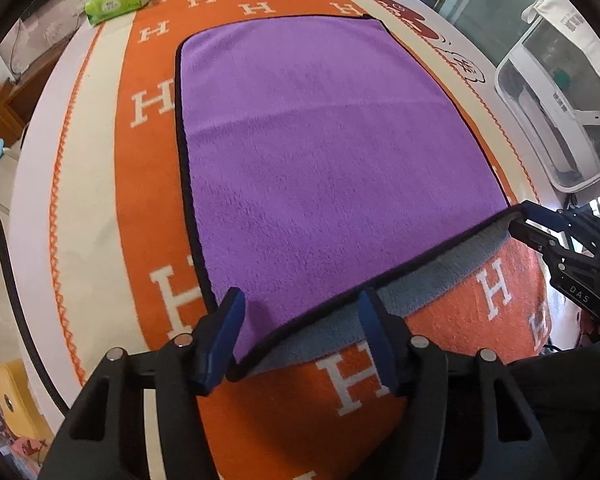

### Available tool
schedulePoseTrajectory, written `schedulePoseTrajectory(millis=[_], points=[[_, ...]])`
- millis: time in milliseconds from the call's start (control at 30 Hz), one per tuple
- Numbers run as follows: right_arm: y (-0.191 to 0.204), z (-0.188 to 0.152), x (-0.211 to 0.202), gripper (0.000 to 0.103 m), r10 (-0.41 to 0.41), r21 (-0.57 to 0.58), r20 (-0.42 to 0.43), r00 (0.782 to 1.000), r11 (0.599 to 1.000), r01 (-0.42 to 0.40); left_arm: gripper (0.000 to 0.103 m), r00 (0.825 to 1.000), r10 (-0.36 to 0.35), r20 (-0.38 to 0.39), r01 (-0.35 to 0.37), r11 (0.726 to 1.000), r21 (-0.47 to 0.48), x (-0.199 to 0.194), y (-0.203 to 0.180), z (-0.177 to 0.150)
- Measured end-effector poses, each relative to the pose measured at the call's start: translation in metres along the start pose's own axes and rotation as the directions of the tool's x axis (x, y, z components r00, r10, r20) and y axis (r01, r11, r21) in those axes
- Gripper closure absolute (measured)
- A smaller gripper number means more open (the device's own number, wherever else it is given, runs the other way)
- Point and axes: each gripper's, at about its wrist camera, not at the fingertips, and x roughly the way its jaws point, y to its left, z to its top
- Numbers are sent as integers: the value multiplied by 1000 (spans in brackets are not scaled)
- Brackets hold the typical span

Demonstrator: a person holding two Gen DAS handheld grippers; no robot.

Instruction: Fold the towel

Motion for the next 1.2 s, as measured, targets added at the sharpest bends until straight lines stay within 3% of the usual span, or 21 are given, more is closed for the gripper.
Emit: schedulePoseTrajectory(millis=[300,467,733,1200], points=[[-3,-1,0,87,-4,-1,-3,1000,1000,4,68,1000,15,-7,-15,1000,-4,1,-1,1],[-4,-1,-1,93,-10,-5,-2,1000,1000,10,89,1000,12,-10,-13,999,-41,1,6,-1],[-4,0,-2,98,-5,-7,-1,1000,1000,5,98,1000,-1,-6,0,998,-58,2,6,-3],[-5,1,-4,99,-8,-16,20,1000,1000,8,98,999,17,31,-15,998,-65,-8,7,-6]])
